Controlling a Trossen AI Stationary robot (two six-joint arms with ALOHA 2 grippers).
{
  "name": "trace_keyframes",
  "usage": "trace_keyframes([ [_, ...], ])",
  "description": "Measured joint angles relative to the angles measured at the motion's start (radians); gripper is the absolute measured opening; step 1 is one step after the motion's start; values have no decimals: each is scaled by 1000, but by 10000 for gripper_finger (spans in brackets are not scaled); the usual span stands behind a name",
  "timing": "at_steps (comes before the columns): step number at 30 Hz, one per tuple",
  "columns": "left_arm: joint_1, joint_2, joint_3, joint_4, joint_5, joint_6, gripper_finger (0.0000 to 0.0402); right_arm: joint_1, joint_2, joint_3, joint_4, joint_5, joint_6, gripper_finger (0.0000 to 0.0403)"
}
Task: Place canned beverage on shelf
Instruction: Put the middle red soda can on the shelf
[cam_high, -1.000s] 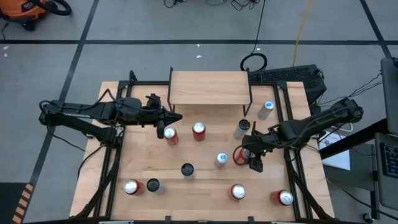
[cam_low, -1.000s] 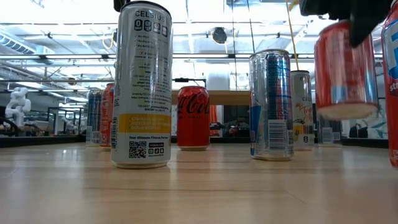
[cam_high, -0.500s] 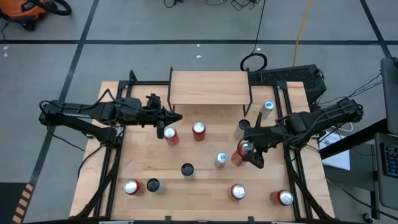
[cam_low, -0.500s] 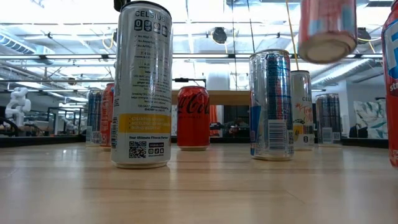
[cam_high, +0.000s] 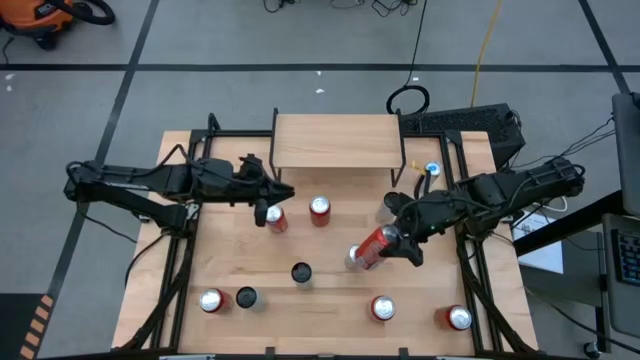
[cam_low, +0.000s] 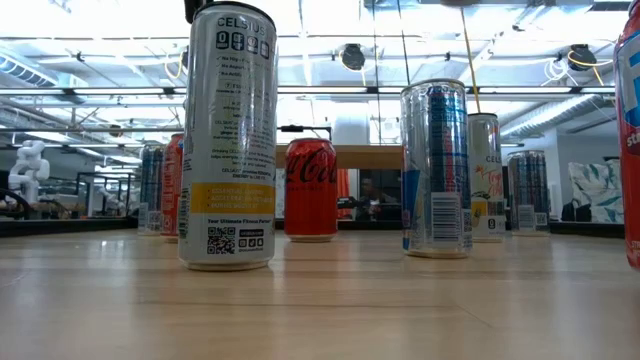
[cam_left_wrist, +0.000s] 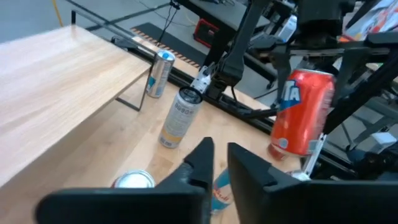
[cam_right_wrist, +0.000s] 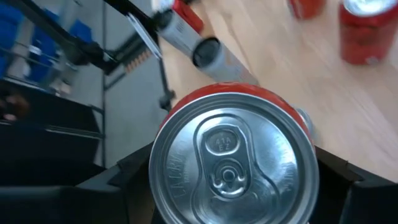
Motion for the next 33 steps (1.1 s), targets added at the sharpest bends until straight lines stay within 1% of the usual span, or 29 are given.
trace_keyframes([
  [6,-9,0,0,5,-17,1,151,-23,11,0,89,24,0,274],
  [11,-54,-1,0,16,-26,29,216,-59,12,0,165,36,1,274],
  [14,-92,-1,0,19,-75,66,249,-83,12,0,213,76,23,274],
  [21,-172,1,0,97,-201,169,319,-147,20,0,331,100,35,274],
  [23,-184,11,1,138,-225,217,335,-166,25,0,354,104,61,274],
  [26,-190,18,1,164,-228,254,350,-194,43,0,412,103,77,274],
  [30,-178,49,0,184,-223,256,354,-216,77,0,471,101,73,274],
  [33,-168,79,3,247,-207,256,354,-217,97,0,489,96,77,274],
])
